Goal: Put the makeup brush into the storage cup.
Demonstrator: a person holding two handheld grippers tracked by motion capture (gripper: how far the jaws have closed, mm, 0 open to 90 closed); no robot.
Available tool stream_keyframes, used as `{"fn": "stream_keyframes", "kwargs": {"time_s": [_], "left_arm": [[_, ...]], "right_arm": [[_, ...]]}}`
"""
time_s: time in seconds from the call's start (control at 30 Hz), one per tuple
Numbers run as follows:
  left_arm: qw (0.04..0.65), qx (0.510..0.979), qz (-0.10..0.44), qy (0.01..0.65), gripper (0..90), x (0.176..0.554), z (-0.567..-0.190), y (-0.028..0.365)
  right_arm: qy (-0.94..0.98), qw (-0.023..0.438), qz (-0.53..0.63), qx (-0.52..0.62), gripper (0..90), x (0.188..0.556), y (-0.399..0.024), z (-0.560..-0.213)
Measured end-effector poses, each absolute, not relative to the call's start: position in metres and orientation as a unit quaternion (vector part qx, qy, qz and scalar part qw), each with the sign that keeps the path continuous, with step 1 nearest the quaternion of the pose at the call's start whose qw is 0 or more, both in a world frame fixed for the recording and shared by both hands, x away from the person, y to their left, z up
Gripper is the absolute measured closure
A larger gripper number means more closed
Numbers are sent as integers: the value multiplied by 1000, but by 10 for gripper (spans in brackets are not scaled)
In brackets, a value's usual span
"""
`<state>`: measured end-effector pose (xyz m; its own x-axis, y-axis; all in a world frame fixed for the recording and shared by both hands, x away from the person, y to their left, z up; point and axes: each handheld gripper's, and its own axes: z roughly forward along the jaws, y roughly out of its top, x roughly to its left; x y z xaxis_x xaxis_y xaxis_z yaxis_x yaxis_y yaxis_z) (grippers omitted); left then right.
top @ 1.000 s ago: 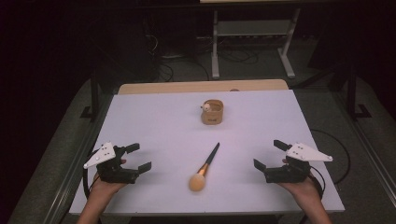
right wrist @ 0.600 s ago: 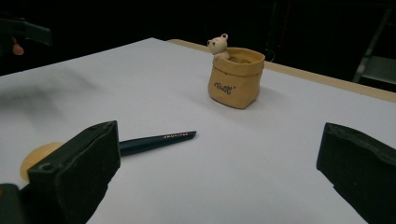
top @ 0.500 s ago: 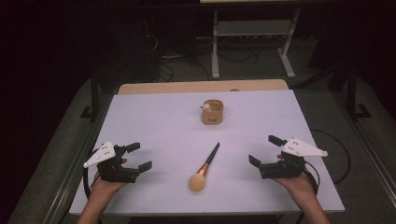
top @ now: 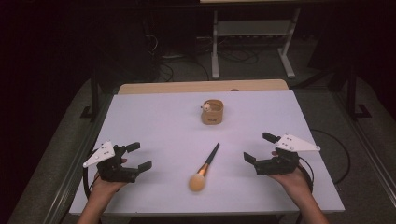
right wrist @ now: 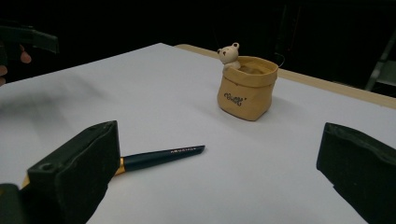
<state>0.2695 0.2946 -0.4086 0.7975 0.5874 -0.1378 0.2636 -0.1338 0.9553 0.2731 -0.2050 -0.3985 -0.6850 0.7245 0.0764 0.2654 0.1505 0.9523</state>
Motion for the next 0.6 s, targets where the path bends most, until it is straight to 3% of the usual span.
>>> {"fn": "stream_keyframes", "kwargs": {"time_s": [0.6], "left_arm": [[593,739,135,288,100,269,-408,293]], "right_arm": [[729,194,572,323,0,289,-190,-392]]}}
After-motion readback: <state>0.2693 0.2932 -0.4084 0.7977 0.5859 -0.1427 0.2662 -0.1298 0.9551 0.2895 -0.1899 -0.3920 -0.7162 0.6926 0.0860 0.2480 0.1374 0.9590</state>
